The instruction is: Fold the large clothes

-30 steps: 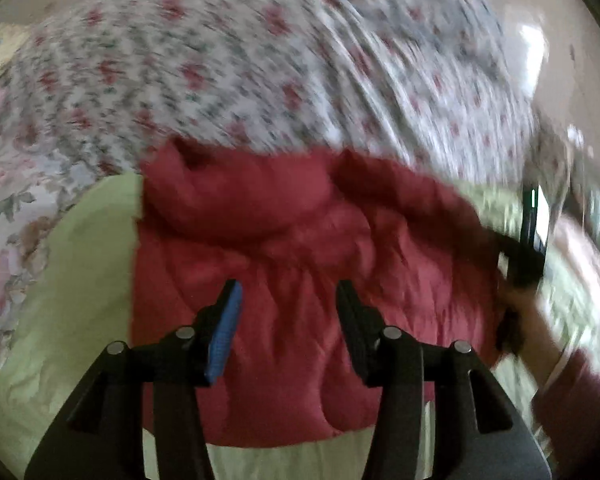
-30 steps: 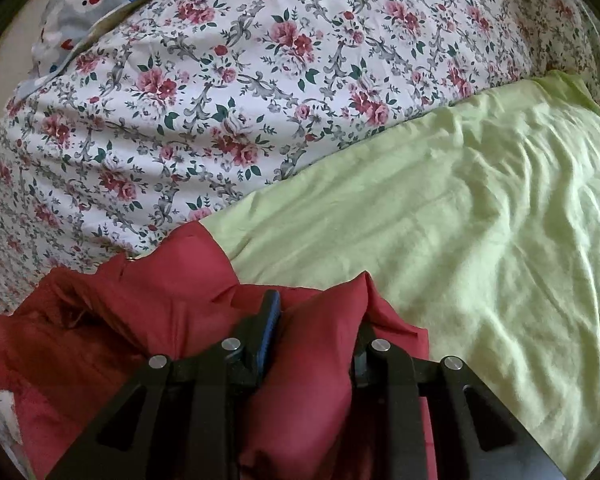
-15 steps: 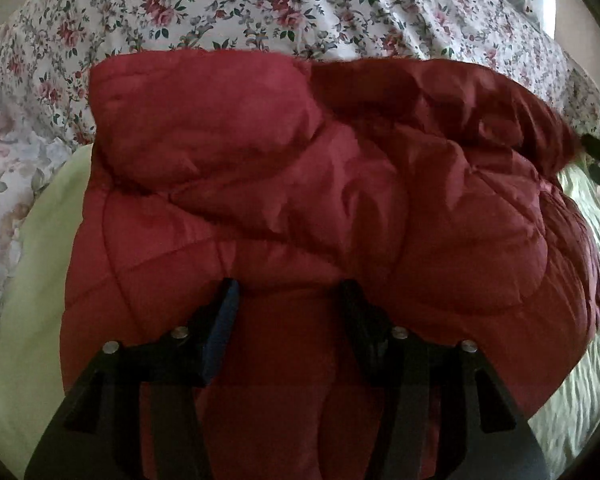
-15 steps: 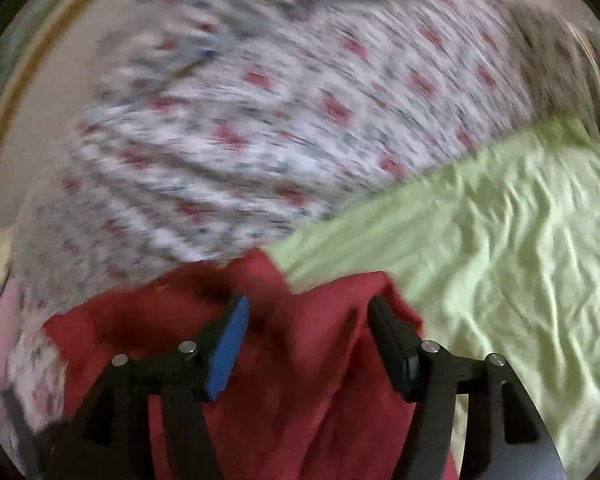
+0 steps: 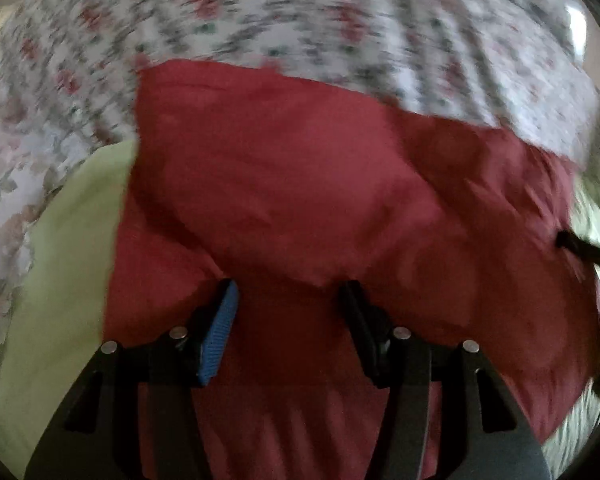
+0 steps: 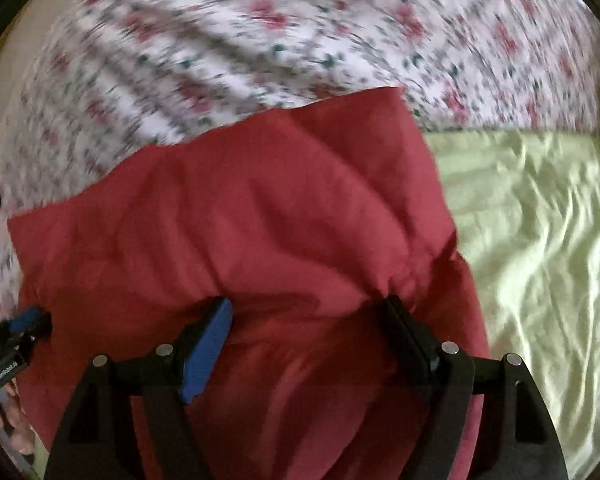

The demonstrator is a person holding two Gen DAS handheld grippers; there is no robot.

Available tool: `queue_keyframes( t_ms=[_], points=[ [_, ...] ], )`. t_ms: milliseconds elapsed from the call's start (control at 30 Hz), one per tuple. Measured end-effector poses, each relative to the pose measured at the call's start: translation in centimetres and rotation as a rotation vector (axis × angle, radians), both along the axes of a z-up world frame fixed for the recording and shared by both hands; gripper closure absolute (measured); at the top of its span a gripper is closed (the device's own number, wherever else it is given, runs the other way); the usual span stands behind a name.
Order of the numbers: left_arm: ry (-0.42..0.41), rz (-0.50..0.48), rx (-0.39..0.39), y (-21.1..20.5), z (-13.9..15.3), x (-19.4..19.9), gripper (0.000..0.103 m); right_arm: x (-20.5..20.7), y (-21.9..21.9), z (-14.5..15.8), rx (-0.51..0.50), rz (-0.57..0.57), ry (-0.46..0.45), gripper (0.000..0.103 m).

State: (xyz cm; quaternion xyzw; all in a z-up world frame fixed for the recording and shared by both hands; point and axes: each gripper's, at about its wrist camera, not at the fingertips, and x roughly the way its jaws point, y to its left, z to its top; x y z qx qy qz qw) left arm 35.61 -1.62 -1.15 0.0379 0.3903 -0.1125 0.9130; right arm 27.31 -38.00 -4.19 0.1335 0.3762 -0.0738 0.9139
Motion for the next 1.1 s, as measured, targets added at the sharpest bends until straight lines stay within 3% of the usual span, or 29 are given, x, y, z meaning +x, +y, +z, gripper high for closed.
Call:
queue_keyframes(
  t_ms=[67,100,200,467,733,867,1100],
  points=[
    [0.026,0.035,-0.017,0.8,-0.2,1.8,0.047,0.5,-0.6,-0.5,0.014,-0.007,0.016,0.024],
    [0.044,0.05,-0.022,1.1,-0.5,2.7,0.041,0.8,-0.9,-0.9,0.036,-0.01,0.024,0.024],
    [0.095,0.066,-0.07,1.7,-1.7,4.8,0.034,0.9,-1.5,-1.5,0.078,-0.026,0.017,0.024],
    [0.116,0.062,-0.091,1.7,-2.1,5.5,0.031,1.0,-1.8,-2.1,0.086,-0.035,0.005,0.023],
    [0.095,0.06,-0.093,2.3,0.9,2.5,0.032,1.1,-1.6,-1.9,0.085,-0.034,-0.004,0.023],
    [0.069,0.04,-0.147,3.8,2.7,-0.4,0.026,-0.9,-1.2,-0.4,0.048,-0.044,-0.049,0.024],
    [0.055,0.054,-0.172,5.5,1.2,-3.5,0.026,-4.2,-0.8,1.7,0.034,-0.014,-0.089,0.022]
  ],
)
